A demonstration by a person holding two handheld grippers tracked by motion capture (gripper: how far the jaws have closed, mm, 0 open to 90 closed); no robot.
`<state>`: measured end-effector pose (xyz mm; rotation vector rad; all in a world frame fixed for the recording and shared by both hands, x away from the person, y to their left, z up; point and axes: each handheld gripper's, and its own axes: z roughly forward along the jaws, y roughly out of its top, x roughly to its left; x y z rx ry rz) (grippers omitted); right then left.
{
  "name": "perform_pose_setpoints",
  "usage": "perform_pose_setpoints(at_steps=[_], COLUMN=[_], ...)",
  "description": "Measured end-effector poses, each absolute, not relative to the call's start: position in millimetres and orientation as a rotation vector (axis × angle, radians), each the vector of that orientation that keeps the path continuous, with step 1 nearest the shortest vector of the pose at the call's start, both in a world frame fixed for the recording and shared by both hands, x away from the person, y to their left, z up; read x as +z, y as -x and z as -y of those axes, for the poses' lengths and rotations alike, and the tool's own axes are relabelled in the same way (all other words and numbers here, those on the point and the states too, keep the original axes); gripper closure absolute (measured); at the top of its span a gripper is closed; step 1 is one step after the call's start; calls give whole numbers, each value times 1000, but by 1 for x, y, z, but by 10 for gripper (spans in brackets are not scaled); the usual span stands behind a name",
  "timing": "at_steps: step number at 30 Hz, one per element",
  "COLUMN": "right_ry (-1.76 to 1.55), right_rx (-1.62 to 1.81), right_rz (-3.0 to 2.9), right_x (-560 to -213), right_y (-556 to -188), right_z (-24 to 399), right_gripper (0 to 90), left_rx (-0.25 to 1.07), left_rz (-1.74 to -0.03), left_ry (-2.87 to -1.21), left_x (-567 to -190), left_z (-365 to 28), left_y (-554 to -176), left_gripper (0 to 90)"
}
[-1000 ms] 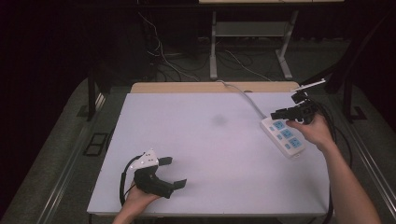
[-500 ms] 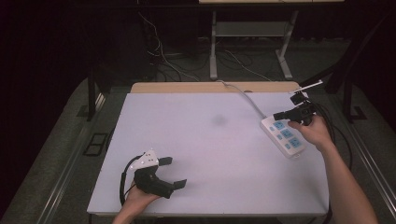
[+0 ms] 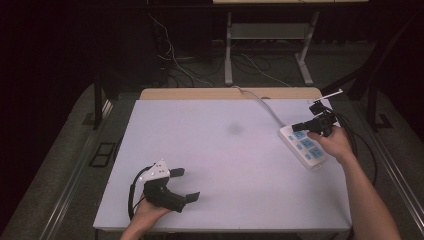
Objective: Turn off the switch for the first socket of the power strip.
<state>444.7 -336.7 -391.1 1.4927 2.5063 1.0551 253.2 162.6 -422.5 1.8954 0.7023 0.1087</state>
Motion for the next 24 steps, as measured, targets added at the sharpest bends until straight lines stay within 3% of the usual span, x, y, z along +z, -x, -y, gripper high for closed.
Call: perform_pose_setpoints(at_steps=[24], right_ry=[-1491], right_rx=[980], right_rz=[-2545], right_x=[-414], right_y=[-443], right_z=[330], right_gripper=[896], left_rx=[106], left_rz=[-701], left_ry=[-1898], left_x=[-423], left_z=[-164], left_y=[-254], left_gripper=[0])
